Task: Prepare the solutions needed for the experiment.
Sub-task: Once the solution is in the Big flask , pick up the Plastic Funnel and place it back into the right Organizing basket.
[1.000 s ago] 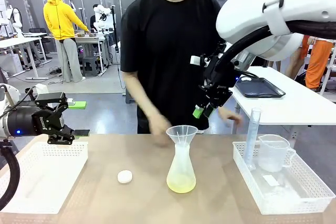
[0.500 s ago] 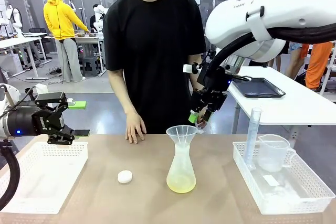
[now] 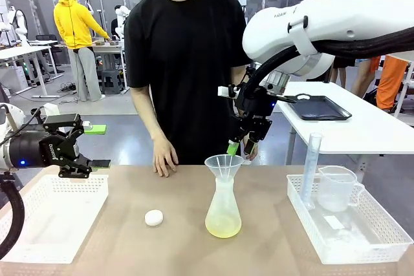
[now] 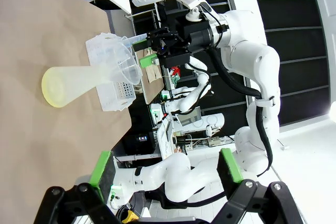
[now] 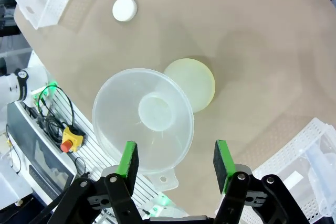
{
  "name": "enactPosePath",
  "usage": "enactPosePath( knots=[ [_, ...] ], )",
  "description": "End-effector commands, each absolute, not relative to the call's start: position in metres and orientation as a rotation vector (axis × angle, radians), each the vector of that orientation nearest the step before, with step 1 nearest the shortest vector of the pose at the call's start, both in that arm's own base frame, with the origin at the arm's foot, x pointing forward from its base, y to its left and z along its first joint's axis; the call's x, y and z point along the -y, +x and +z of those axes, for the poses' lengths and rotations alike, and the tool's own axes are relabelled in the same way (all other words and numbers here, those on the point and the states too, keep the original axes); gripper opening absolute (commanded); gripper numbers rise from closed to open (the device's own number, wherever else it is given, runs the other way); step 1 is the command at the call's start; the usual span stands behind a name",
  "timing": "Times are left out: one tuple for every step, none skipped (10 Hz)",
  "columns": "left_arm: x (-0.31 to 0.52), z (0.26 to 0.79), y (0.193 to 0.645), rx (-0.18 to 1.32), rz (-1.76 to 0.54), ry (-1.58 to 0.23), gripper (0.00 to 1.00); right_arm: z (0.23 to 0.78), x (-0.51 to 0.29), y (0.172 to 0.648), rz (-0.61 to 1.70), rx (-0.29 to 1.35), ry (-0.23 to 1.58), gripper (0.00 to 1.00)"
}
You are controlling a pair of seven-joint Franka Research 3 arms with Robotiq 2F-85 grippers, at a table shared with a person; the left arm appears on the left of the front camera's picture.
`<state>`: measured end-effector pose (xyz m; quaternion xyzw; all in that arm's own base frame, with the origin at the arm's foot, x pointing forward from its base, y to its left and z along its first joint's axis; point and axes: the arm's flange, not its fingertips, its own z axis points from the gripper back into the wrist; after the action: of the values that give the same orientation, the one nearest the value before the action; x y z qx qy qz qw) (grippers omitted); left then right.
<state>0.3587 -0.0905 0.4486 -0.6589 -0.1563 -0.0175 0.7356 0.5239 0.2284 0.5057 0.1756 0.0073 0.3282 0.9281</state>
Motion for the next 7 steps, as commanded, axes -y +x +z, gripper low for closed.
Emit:
enactPosePath(
  knots=[
    [0.092, 0.451, 0.359, 0.335, -0.028, -1.469, 1.0, 0.504, -0.234, 0.534, 0.643, -0.072, 0.325, 0.73],
    [0.092, 0.451, 0.359, 0.335, -0.028, -1.469, 1.0, 0.5, -0.235, 0.535, 0.643, -0.094, 0.318, 0.73],
    [0.092, 0.451, 0.359, 0.335, -0.028, -1.469, 1.0, 0.496, -0.238, 0.537, 0.645, -0.102, 0.314, 0.73],
    [0.092, 0.451, 0.359, 0.335, -0.028, -1.469, 1.0, 0.492, -0.24, 0.539, 0.642, -0.111, 0.314, 0.73],
    [0.092, 0.451, 0.359, 0.335, -0.028, -1.469, 1.0, 0.488, -0.241, 0.541, 0.64, -0.114, 0.317, 0.73],
    [0.092, 0.451, 0.359, 0.335, -0.028, -1.469, 1.0, 0.486, -0.243, 0.543, 0.638, -0.114, 0.325, 0.73],
    [0.092, 0.451, 0.359, 0.335, -0.028, -1.469, 1.0, 0.484, -0.246, 0.544, 0.639, -0.118, 0.329, 0.73]
  ],
)
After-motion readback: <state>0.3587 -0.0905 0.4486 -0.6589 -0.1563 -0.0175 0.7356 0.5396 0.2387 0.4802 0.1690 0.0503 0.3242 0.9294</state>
